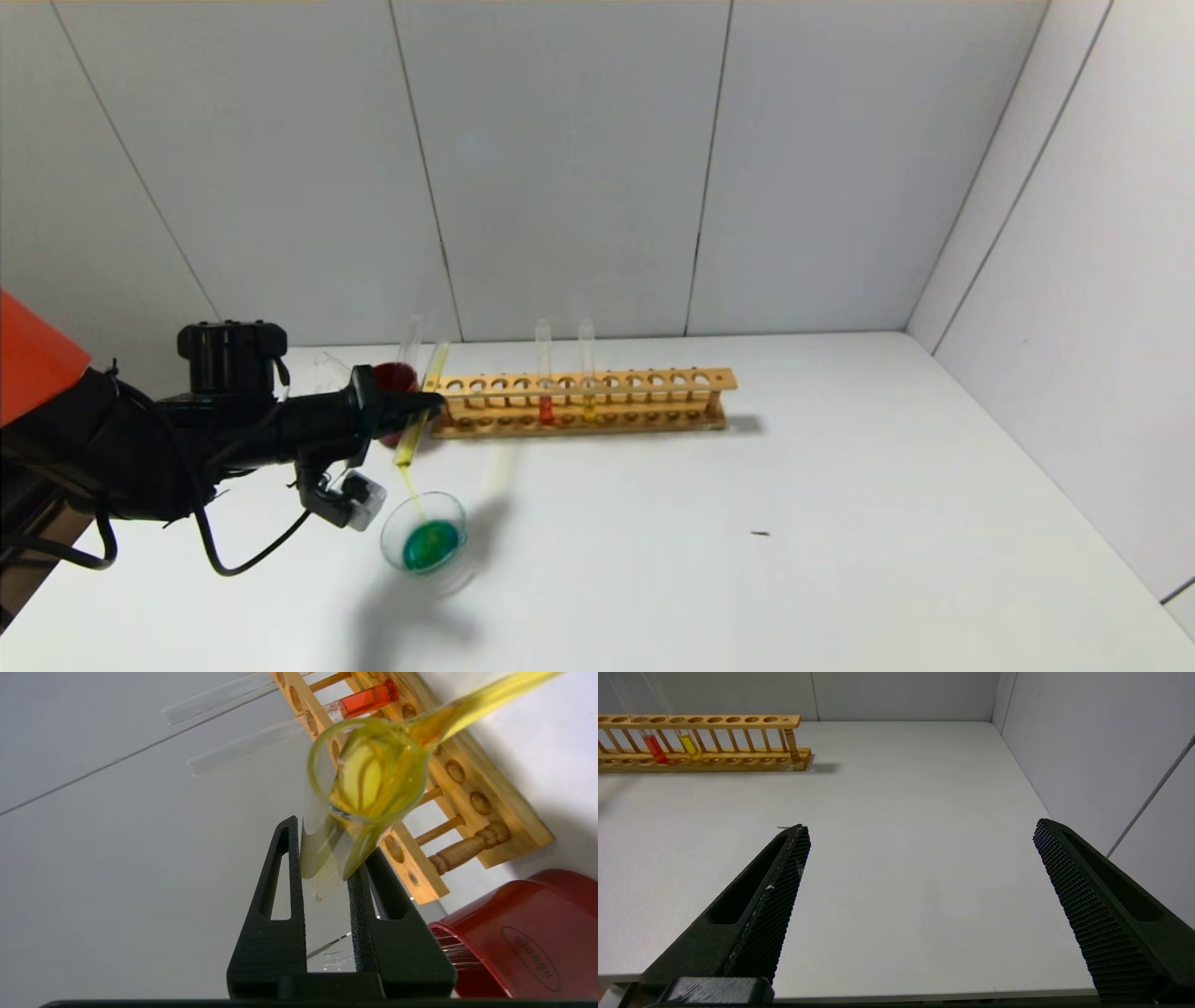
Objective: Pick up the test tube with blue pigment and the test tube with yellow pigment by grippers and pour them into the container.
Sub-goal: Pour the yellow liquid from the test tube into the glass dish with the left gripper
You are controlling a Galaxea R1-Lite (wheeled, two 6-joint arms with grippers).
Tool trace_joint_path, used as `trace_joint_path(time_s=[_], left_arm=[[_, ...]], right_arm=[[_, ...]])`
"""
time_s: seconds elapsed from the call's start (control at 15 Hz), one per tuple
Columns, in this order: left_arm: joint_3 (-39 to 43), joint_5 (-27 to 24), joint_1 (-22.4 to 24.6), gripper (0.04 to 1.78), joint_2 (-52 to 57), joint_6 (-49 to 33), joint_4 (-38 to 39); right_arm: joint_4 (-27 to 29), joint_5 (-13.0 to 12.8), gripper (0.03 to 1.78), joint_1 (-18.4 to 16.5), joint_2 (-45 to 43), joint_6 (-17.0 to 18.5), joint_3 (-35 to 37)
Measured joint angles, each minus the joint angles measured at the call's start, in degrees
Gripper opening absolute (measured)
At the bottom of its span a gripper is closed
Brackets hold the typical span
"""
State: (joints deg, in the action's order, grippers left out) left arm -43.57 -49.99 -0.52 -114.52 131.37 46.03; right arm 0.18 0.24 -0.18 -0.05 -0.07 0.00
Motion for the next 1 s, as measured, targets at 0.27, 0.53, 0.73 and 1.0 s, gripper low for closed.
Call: trace_joint_path(time_s=[0.27, 0.53, 0.73, 1.0], left_arm=[[-0.11, -0.26, -0.02, 0.31, 0.05, 0.28, 0.02], [-0.20, -0.28, -0.02, 0.31, 0.22, 1.49, 0.00], [-0.28, -0.26, -0.02, 0.31, 0.27, 1.96, 0.02], [-0.28, -0.24, -0.05, 0.31, 0.29, 2.73, 0.07]], right_arm=[[0.00, -0.02, 1.75, 0.00, 0.00, 0.00, 0.00], [0.00, 0.00, 1.75, 0.00, 0.00, 0.00, 0.00], [0.00, 0.00, 1.75, 0.00, 0.00, 0.00, 0.00], [0.00, 0.00, 1.75, 0.00, 0.00, -0.02, 0.00]])
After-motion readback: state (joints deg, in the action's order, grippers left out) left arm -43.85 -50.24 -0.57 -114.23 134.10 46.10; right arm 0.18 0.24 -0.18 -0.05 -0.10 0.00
